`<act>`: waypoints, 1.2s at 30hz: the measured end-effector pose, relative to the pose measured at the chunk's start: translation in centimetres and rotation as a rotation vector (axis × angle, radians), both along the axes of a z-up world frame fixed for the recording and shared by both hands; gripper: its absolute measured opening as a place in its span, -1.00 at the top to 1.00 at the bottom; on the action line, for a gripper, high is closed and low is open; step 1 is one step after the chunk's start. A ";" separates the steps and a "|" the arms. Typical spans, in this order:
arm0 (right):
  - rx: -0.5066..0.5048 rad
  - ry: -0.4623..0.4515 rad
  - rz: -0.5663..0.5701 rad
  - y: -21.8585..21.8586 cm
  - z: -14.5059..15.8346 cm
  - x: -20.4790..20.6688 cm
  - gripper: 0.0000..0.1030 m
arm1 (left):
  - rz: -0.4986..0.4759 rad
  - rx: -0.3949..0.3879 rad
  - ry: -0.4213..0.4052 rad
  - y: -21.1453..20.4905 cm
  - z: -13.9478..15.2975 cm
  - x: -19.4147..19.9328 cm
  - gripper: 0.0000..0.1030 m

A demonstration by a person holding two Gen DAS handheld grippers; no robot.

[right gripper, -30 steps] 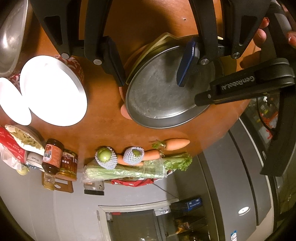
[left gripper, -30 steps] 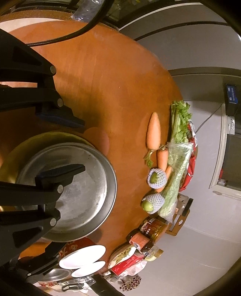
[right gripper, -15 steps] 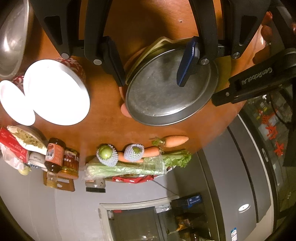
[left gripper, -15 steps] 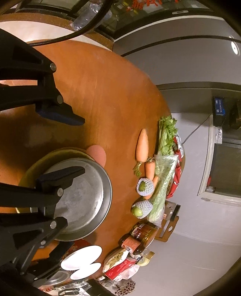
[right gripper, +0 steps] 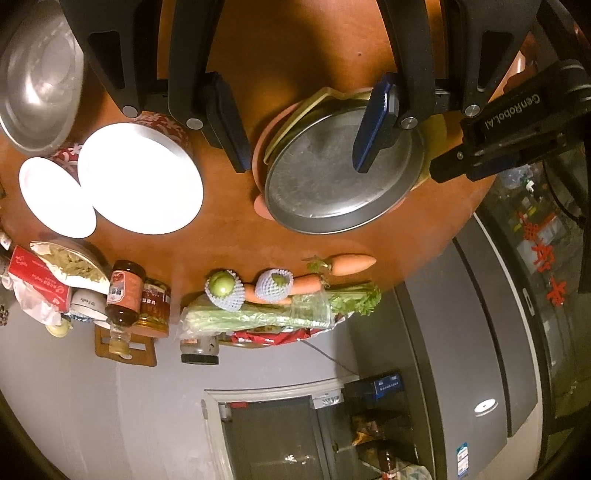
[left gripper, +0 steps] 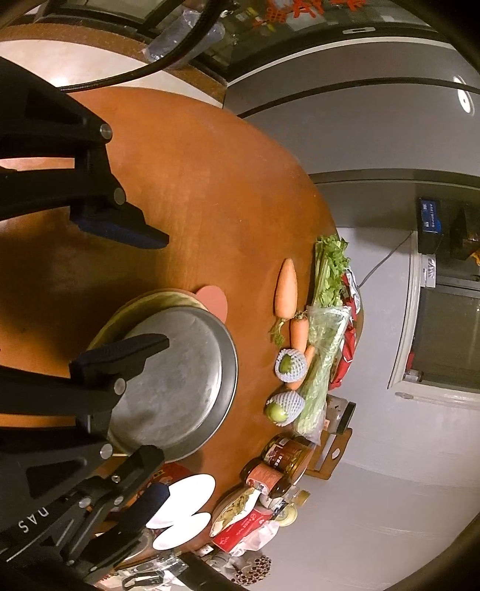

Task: Organize plates and bowls
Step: 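Open the left gripper and withdraw it from the pan rim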

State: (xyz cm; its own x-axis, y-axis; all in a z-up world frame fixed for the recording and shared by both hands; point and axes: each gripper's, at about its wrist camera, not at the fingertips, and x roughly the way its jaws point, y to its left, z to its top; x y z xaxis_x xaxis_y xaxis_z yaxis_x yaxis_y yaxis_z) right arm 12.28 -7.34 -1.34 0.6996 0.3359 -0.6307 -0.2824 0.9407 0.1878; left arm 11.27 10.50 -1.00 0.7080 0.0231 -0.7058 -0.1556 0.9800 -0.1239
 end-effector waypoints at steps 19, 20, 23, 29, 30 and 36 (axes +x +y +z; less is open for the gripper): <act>-0.007 -0.085 -0.031 -3.5 3.5 -3.9 -0.21 | -0.028 0.050 -0.046 -3.5 2.8 -2.6 -0.13; -0.007 -0.089 -0.035 -3.9 3.7 -4.1 -0.21 | -0.036 0.052 -0.047 -3.8 3.0 -2.7 -0.13; -0.025 -0.119 -0.045 -5.0 4.4 -4.8 -0.22 | -0.069 0.049 -0.061 -5.2 3.6 -3.0 -0.13; -0.046 -0.154 -0.087 -8.0 5.5 -6.1 -0.23 | -0.110 0.045 -0.086 -7.6 4.7 -3.2 -0.16; -0.051 -0.160 -0.094 -8.4 5.7 -6.2 -0.23 | -0.123 0.046 -0.089 -8.3 4.8 -3.2 -0.18; -0.088 -0.167 -0.152 -11.8 5.8 -6.9 -0.23 | -0.176 0.042 -0.090 -11.1 5.0 -3.1 -0.21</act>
State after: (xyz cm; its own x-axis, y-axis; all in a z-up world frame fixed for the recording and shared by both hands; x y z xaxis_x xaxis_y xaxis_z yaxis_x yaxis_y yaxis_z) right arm 5.34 -19.14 4.50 0.8348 0.1682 -0.5242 -0.1569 0.9854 0.0663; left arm 8.14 -0.59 4.01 0.7636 -0.0783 -0.6409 0.0281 0.9957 -0.0881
